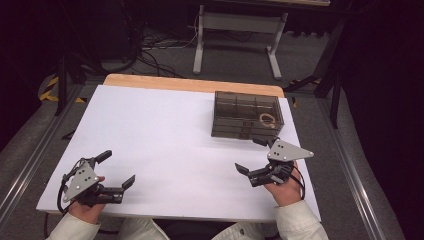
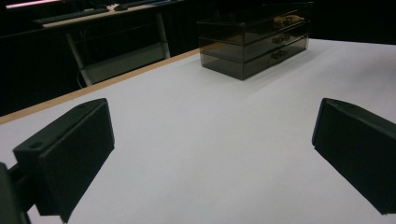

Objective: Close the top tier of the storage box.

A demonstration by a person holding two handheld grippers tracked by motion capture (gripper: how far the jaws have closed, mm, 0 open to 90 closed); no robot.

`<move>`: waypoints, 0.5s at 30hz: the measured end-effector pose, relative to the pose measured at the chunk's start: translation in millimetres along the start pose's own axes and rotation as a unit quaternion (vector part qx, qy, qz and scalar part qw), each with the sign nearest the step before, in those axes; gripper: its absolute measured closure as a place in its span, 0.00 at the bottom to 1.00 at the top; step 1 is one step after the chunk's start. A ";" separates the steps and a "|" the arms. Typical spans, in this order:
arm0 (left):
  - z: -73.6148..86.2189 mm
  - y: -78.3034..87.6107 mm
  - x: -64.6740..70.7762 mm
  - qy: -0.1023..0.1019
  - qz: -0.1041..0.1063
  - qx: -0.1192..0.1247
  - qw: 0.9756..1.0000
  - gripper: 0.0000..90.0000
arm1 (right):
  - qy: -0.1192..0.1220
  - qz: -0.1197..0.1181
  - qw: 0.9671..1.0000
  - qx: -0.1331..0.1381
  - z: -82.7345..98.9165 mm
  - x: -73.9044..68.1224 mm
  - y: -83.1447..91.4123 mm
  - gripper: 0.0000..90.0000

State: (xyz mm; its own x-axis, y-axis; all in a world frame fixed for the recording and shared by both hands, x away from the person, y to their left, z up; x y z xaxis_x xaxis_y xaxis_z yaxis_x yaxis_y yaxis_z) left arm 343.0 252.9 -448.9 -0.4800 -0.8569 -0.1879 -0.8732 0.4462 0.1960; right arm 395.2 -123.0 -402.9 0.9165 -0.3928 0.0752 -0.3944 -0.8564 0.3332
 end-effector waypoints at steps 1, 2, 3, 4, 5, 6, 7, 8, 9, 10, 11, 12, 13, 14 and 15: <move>-0.1 0.1 0.2 0.006 -0.006 0.001 1.000 0.00 | -0.001 -0.002 1.000 0.004 2.2 -1.0 -0.9 0.03; -0.1 0.2 0.4 0.007 -0.005 0.001 1.000 0.00 | -0.004 -0.003 1.000 0.005 4.8 -1.8 -1.9 0.03; -0.1 0.2 0.4 0.007 -0.005 0.001 1.000 0.00 | -0.007 -0.003 1.000 0.003 7.9 -1.9 -3.1 0.03; -0.2 0.1 0.0 0.006 -0.006 0.002 1.000 0.00 | -0.010 -0.005 1.000 0.002 10.8 -2.4 -4.1 0.03; -0.2 0.1 0.0 0.006 -0.006 0.002 1.000 0.00 | -0.013 -0.008 1.000 0.003 13.5 -3.0 -4.9 0.02; -0.1 0.3 -0.2 0.006 -0.005 0.002 1.000 0.00 | -0.013 -0.008 1.000 0.003 13.5 -3.0 -4.9 0.02; 0.0 0.2 -0.3 0.006 -0.005 0.002 1.000 0.00 | -0.016 -0.009 1.000 0.007 15.9 -3.3 -5.8 0.02; 0.2 0.2 -0.5 0.005 -0.005 0.002 1.000 0.00 | -0.023 -0.013 1.000 0.011 21.2 -4.4 -7.1 0.02; 0.3 -0.1 -0.7 -0.002 0.000 0.001 1.000 0.00 | -0.023 -0.013 1.000 0.011 21.2 -4.4 -7.1 0.02; 0.8 -0.1 -0.9 0.005 -0.005 0.001 1.000 0.00 | -0.022 -0.011 1.000 0.010 26.7 -5.0 -9.3 0.02; 0.8 -0.1 -0.9 0.005 -0.005 0.001 1.000 0.00 | -0.024 -0.011 1.000 0.007 29.5 -5.3 -10.6 0.02; 0.9 -0.2 -0.9 0.005 -0.004 0.001 1.000 0.00 | -0.028 -0.011 1.000 0.003 32.7 -5.9 -12.1 0.02; 1.0 -0.3 -0.8 0.005 -0.004 0.001 1.000 0.00 | -0.028 -0.011 1.000 0.003 32.7 -5.9 -12.1 0.02; 1.0 -0.4 -0.8 0.004 -0.003 0.002 1.000 0.00 | -0.029 -0.015 0.999 -0.008 38.4 -6.8 -14.8 0.01; 1.2 -0.4 -0.7 0.004 -0.003 0.001 1.000 0.00 | -0.029 -0.015 0.999 -0.008 38.4 -6.8 -14.8 0.01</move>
State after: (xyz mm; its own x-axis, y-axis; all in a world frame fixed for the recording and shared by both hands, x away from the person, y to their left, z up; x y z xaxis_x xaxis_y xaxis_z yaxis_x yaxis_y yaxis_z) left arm 343.6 253.6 -450.0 -0.4738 -0.8618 -0.1808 -0.8764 0.4415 0.1921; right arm 392.3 -120.5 -444.4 0.9225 -0.3858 0.0108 -0.3650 -0.8632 0.3487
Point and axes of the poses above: each handheld gripper's, and its own axes: y roughly backward along the jaws, z roughly out of its underside, x roughly to its right, the point moved 8 cm from there along -y, roughly forward along the jaws, and after that the axes turned 10 degrees about -z, right-handed, at the moved point
